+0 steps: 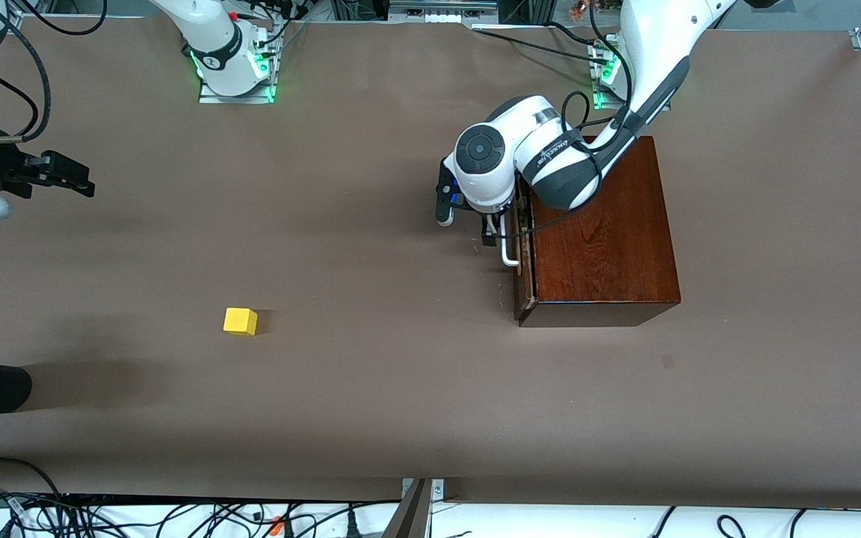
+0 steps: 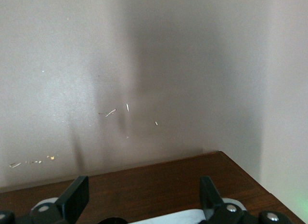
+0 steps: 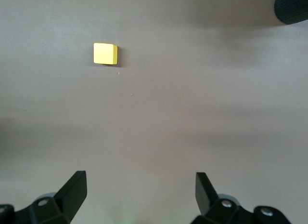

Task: Open drawer, take yellow block, close drawer
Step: 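Push the drawer shut with the left gripper while the right gripper withdraws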

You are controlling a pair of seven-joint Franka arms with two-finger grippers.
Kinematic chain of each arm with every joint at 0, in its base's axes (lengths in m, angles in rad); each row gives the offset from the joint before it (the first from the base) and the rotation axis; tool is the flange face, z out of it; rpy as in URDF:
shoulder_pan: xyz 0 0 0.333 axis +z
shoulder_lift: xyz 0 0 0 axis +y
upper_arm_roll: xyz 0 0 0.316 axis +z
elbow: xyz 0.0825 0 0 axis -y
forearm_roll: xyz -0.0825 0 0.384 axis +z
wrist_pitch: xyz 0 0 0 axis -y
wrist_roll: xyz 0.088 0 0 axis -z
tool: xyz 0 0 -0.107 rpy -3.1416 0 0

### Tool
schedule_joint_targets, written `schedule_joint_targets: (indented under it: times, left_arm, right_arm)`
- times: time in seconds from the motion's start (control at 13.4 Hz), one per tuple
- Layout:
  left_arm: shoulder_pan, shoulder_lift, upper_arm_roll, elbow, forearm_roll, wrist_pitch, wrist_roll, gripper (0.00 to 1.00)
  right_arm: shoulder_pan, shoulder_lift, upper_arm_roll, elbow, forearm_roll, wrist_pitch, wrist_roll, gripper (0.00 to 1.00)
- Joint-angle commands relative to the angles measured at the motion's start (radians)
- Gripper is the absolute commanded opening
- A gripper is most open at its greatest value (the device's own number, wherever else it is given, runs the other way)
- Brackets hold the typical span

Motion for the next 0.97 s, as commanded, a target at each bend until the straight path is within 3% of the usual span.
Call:
schedule_joint_targets:
  times: [0.0, 0.15, 0.37, 0.52, 0.89]
  left_arm:
    - [0.049, -0.046, 0.033, 0.002, 0.057, -0.006, 0.061, 1.0]
    - [0.05, -0.043, 0.035, 0.002, 0.059, -0.006, 0.059, 1.0]
    - [0.052, -0.045, 0.029, 0.005, 0.056, -0.003, 0.052, 1.0]
    - [0.043, -0.046, 0.015, 0.012, 0.033, 0.008, 0.032, 1.0]
    - [0.049, -0.049, -0.091, 0.038, -0.022, 0.005, -0.158, 1.0]
  right_arm:
    - [-0.021, -0.029, 0.022, -0.027, -0.016, 0.008, 0.012, 1.0]
    - [-0.023, -0.029, 0.028, -0.025, -0.019, 0.01, 0.03, 1.0]
    - [-0.084, -0.032, 0.101, -0.024, -0.025, 0.008, 0.04, 1.0]
    - [-0.084, -0.032, 0.103, -0.024, -0.025, 0.008, 0.04, 1.0]
    - [-0.084, -0.031, 0.103, -0.022, -0.031, 0.011, 0.037, 1.0]
